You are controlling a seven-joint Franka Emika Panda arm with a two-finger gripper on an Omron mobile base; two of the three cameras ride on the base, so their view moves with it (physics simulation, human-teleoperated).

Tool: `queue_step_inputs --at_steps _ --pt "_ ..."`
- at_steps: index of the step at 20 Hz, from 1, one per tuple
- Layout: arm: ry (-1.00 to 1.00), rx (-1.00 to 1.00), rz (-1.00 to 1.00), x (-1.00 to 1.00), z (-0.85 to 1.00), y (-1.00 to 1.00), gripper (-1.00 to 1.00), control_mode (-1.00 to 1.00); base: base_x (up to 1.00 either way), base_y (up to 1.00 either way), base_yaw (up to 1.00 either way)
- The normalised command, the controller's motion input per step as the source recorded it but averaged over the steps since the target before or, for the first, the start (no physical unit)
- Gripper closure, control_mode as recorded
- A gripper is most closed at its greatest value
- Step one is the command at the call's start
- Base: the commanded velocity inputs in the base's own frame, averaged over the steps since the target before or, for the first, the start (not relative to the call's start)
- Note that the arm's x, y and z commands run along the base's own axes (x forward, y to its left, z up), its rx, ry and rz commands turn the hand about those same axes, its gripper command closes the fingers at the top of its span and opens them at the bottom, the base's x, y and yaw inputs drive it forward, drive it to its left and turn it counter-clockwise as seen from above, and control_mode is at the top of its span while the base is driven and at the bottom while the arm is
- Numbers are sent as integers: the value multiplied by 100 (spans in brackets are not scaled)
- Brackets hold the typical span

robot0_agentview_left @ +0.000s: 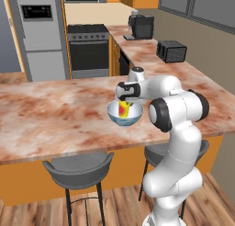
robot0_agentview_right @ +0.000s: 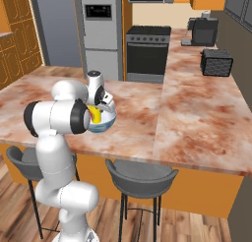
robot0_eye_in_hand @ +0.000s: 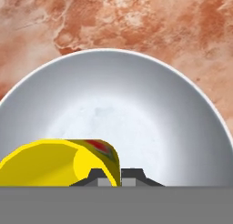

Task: Place the cup inside the bowl on the dining table and move the bowl to any counter.

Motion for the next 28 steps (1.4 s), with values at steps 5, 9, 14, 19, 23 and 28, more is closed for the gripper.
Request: queue_step_inputs --at_steps 5,9,14,19,23,28 --pt "0 0 0 2 -15 0 100 -100 0 0 0" --pt "0 0 0 3 -15 0 100 -100 0 0 0" --pt "0 0 0 3 -13 0 100 -100 0 0 0" --pt "0 0 0 0 -8 0 100 -100 0 0 0" --pt "0 0 0 0 -4 0 100 -100 0 0 0" --pt "0 0 0 0 0 0 -100 -100 0 0 0"
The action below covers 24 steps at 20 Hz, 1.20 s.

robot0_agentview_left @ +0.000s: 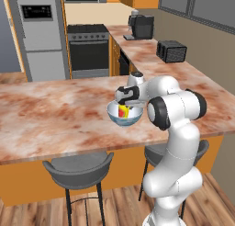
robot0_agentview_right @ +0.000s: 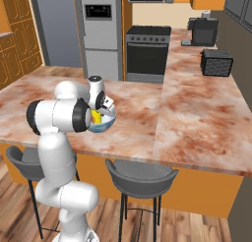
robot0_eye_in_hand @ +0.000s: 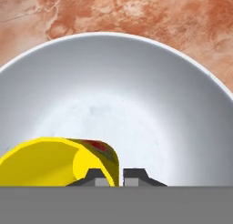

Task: Place the cup inside the bowl on the dining table and move the bowl to any counter.

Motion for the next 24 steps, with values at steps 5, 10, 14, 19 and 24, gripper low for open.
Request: queue_step_inputs --at_steps 5,10,14,19,24 --pt "0 0 0 0 0 0 -100 -100 0 0 0" --pt "0 0 0 0 0 0 -100 -100 0 0 0" --pt "0 0 0 0 14 0 -100 -100 0 0 0" --pt "0 0 0 0 29 0 -100 -100 0 0 0" --pt "0 0 0 -1 30 -1 -100 -100 0 0 0"
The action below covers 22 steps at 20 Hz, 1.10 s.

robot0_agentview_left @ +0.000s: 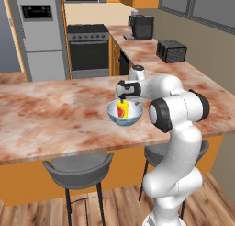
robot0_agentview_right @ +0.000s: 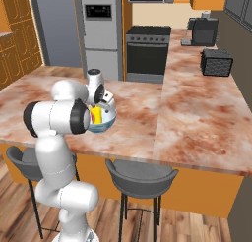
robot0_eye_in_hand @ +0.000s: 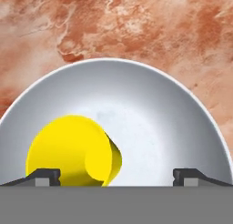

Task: Place the cup inside the bowl on the dining table and move the bowl to any counter.

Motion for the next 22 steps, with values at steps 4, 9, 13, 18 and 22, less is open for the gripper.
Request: queue_step_inputs --at_steps 4,9,13,18,22 --pt "0 0 0 -2 22 -15 -100 -100 0 0 0" --pt "-1 0 0 0 3 -37 -100 -100 0 0 0" --pt "-3 2 0 0 0 -42 -100 -100 0 0 0" --pt "-5 6 0 0 0 -28 -100 -100 0 0 0" --pt "-6 9 5 0 0 -28 -100 -100 0 0 0"
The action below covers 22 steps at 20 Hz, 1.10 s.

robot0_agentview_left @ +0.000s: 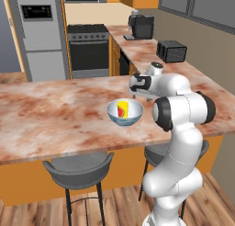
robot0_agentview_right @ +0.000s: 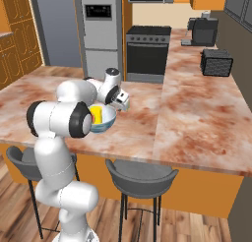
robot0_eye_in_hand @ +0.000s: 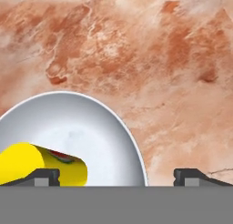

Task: Place the cup inside the bowl on the dining table and move the bowl to any counter.

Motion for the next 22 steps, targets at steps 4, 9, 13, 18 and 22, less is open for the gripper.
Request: queue_step_inputs --at_steps 4,9,13,18,22 --pt "-5 10 7 0 0 -15 -100 -100 0 0 0" --pt "-3 9 8 0 0 -8 -100 -100 0 0 0" --pt "0 4 15 0 1 -1 -100 -100 0 0 0" --pt "1 0 17 0 0 0 -100 -100 0 0 0" --pt "1 0 2 0 -2 0 -100 -100 0 0 0"
